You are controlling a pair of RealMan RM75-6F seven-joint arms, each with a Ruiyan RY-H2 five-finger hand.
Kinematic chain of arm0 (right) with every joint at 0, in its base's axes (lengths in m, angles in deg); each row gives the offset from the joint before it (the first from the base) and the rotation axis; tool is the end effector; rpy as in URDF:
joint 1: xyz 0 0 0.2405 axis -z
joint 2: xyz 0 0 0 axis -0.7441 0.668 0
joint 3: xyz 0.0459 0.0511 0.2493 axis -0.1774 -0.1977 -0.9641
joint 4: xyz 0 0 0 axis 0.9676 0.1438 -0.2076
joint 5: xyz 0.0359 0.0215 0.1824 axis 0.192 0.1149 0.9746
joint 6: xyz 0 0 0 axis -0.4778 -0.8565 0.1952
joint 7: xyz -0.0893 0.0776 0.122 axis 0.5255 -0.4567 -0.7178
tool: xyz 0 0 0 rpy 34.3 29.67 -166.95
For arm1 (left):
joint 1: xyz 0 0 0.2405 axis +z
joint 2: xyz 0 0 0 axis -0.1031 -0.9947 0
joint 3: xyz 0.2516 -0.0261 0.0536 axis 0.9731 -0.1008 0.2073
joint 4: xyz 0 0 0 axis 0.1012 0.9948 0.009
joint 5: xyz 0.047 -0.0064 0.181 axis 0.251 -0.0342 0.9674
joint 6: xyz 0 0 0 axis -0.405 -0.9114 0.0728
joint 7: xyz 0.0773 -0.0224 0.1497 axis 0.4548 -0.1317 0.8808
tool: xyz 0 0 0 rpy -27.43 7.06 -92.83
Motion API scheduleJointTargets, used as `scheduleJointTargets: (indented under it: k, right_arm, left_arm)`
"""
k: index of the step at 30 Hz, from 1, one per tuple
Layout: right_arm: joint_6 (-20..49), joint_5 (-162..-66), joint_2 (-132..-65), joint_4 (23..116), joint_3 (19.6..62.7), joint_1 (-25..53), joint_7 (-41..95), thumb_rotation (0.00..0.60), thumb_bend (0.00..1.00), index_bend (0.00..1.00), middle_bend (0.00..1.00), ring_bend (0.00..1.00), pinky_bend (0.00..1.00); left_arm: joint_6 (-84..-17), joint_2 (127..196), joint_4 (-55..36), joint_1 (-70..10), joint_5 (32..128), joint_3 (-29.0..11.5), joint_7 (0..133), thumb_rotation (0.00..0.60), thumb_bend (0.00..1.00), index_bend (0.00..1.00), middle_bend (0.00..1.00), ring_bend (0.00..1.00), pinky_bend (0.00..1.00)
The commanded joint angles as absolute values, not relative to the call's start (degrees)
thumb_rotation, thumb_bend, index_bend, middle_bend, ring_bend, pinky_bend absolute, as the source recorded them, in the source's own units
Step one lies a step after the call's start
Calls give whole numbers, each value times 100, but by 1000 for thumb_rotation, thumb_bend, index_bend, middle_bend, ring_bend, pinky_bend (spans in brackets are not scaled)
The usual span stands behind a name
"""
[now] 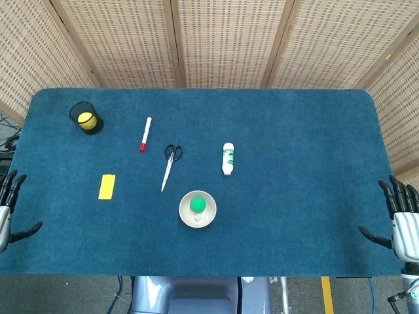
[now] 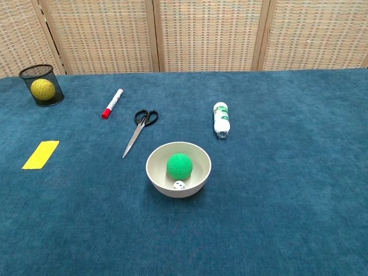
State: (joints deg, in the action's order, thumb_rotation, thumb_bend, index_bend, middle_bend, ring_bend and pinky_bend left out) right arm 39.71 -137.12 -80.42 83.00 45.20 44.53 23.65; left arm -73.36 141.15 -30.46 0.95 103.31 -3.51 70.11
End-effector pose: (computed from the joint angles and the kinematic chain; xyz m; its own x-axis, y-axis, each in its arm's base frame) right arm -0.3113 -0.2086 0.2039 0.3707 0.1211 0.9208 -0.9281 0.0102 0.3723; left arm -0.3011 0.2058 0.1922 0.4492 -0.0370 0.8927 0.8934 0.0137 -0.4490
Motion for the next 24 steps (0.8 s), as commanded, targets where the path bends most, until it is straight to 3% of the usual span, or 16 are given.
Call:
scheduleJointTargets:
  k: [1,6,10,12,17,19,24]
  right_arm:
    - [3969,-13710,-8038,8305,4522,4456,2361,600,0,0,0,0,0]
    - [3914,-13707,-8029,8352,4536,4440,2396,600,0,0,0,0,0]
    - [3813,-13634,-8007,8359,4525,4415,2354,600,0,0,0,0,0]
    - [3760,-13586,-7996,8351,4511,4400,2313,600,0,0,0,0,0]
    - [3604,-13500,-7982,8305,4501,4351,2221,600,0,0,0,0,0]
    - [3560,-13486,-7985,8288,4505,4336,2202,600,0,0,0,0,0]
    - [3493,-13463,-7980,8261,4509,4315,2143,600,0,0,0,0,0]
  left_arm:
    - [-7310,14106,-3041,91,10342,-342,6994,600,0,0,0,0,0]
    - [-7010,14216,-2943,-47,10231,-373,6931,600,0,0,0,0,0]
    - [-6224,14465,-2624,-425,10003,-410,6758,600,0,3,0,0,0]
    - [-5872,14603,-2509,-603,9781,-474,6890,600,5,51,0,0,0]
    - [-5293,15094,-2217,-1019,9250,-747,7134,600,126,343,0,0,0]
    - [-5149,15253,-2098,-1141,9078,-824,7271,600,139,402,0,0,0]
    - [-4852,15713,-1723,-1467,8649,-993,7717,600,161,432,0,0,0]
